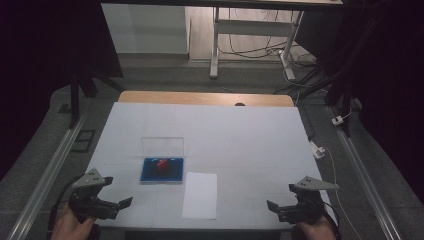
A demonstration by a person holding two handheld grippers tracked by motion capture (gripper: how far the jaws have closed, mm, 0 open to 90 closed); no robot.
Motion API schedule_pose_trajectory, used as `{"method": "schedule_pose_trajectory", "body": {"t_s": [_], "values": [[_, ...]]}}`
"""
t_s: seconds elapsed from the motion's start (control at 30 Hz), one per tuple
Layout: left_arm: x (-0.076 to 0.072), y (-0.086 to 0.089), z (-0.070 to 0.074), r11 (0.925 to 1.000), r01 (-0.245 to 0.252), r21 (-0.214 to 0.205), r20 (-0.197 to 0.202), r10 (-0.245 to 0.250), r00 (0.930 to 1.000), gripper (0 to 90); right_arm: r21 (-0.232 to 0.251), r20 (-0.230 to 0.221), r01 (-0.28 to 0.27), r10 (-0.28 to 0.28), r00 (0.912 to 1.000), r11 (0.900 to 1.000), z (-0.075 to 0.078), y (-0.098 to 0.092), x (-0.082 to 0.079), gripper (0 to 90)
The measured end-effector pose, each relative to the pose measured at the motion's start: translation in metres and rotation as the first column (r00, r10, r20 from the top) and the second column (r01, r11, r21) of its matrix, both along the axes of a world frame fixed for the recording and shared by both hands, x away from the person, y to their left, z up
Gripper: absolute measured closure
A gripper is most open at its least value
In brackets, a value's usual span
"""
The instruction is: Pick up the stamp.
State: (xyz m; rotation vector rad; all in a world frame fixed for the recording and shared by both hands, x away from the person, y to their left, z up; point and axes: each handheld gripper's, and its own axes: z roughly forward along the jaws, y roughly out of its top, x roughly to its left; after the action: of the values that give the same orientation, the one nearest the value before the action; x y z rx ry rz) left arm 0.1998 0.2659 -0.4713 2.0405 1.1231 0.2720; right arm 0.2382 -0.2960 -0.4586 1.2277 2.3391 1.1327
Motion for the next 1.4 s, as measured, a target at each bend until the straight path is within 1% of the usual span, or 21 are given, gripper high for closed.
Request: {"method": "schedule_pose_trajectory", "body": {"t_s": [0.1, 0.2, 0.33, 0.47, 0.7, 0.83, 0.97, 1.07, 1.27, 1.4], "values": [[0.003, -0.002, 0.0, 0.9998, 0.008, -0.019, 0.001, -0.008, 1.0, 0.1, -0.002, -0.002, -0.004, 0.004, 1.0, 1.0, 0.0, 0.0, 0.0, 0.0], [0.006, -0.005, 0.001, 0.9997, 0.013, -0.018, -0.005, -0.013, 0.9999, 0.1, -0.002, -0.005, -0.006, 0.006, 1.0, 1.0, 0.0, 0.0, 0.0, 0.0], [0.01, -0.008, 0.002, 0.9997, 0.026, -0.004, -0.015, -0.026, 0.9996, 0.2, -0.002, -0.006, -0.004, 0.004, 1.0, 1.0, 0.0, 0.0, 0.0, 0.0], [0.016, -0.012, 0.004, 0.9993, 0.032, 0.021, 0.001, -0.032, 0.9995, 0.1, 0.0, -0.008, -0.003, 0.003, 1.0, 1.0, 0.0, 0.0, 0.0, 0.0], [0.027, -0.018, 0.005, 0.9987, 0.045, 0.023, 0.002, -0.045, 0.999, 0.1, 0.001, -0.009, -0.004, 0.004, 0.9999, 1.0, 0.0, 0.0, 0.001, 0.0], [0.034, -0.022, 0.004, 0.9983, 0.054, 0.023, -0.004, -0.053, 0.9986, 0.1, 0.001, -0.01, -0.005, 0.005, 0.9999, 1.0, 0.0, 0.0, 0.001, 0.0], [0.04, -0.028, 0.005, 0.9976, 0.059, 0.036, 0.003, -0.059, 0.9982, 0.1, 0.0, -0.01, -0.006, 0.006, 0.9999, 1.0, 0.0, 0.0, 0.001, 0.0], [0.045, -0.032, 0.006, 0.996, 0.073, 0.052, 0.01, -0.073, 0.9972, 0.2, -0.003, -0.01, -0.009, 0.009, 0.9999, 1.0, 0.0, 0.0, 0.001, 0.0], [0.057, -0.041, 0.005, 0.9937, 0.086, 0.073, 0.004, -0.086, 0.9963, 0.2, -0.005, -0.014, -0.01, 0.01, 0.9998, 0.9999, -0.001, 0.001, 0.001, 0.0], [0.066, -0.046, 0.004, 0.9934, 0.089, 0.073, 0.003, -0.089, 0.996, 0.2, -0.005, -0.017, -0.012, 0.012, 0.9998, 0.9999, -0.001, 0.001, 0.002, 0.0]]}}
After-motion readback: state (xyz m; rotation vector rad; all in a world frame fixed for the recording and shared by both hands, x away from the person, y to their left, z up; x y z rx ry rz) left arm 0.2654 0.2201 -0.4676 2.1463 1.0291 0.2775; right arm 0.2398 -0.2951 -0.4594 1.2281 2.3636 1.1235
